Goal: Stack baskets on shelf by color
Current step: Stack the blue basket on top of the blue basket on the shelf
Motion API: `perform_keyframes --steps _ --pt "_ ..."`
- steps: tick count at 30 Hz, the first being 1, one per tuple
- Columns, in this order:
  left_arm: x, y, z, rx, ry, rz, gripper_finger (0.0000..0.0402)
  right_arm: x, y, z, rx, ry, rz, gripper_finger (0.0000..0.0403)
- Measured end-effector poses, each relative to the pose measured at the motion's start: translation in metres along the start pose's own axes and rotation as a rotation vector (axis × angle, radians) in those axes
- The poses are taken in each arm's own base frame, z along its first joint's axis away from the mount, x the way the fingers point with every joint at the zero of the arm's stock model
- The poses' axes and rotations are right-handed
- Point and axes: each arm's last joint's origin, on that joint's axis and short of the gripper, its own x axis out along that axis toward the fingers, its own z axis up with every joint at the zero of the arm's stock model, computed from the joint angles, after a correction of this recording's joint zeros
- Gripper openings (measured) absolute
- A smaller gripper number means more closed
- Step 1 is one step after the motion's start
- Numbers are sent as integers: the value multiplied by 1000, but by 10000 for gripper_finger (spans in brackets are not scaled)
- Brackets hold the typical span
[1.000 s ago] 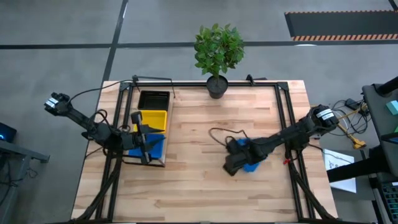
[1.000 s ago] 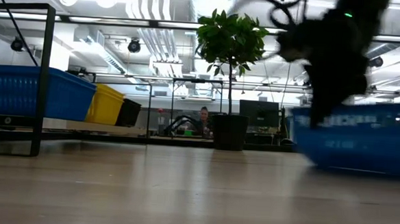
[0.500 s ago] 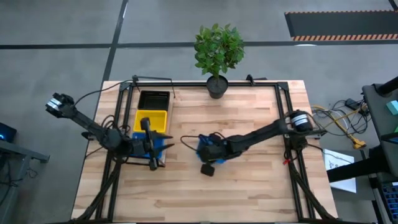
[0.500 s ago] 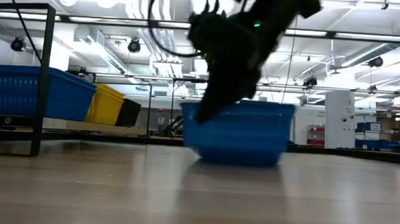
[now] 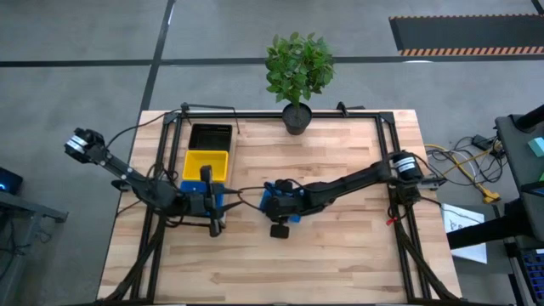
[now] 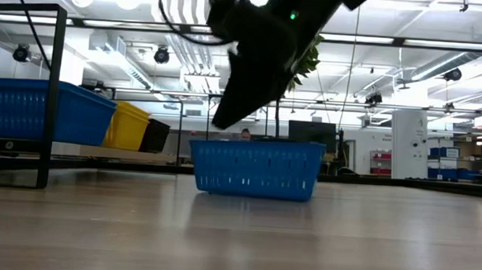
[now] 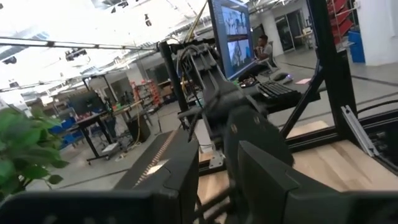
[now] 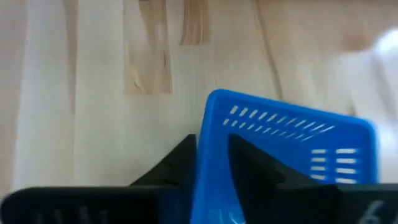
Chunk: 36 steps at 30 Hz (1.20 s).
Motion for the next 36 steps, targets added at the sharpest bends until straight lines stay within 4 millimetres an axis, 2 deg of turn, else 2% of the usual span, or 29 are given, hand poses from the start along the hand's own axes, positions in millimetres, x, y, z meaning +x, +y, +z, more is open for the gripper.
perform_keyframes --steps 6,11,19,23,26,31,36 --pt "6 -5 -3 -19 27 15 97 -34 -6 3 -23 18 -8 146" --pt "22 -11 -3 -33 114 26 97 -66 -6 0 -46 -25 -35 167" --pt "53 -22 1 0 385 -55 97 -102 -8 -32 -90 -173 -89 171" --pt "67 -26 -3 -10 562 -227 97 -116 -13 -55 -99 -250 -64 170" --pt "79 -28 -12 -39 682 -325 97 -127 -20 -70 -77 -332 -45 167" --pt "104 -35 -40 -34 802 -437 97 -146 -29 -84 -80 -484 -26 169" --pt "130 -37 -69 -24 901 -457 97 -163 -36 -93 -85 -580 -19 176"
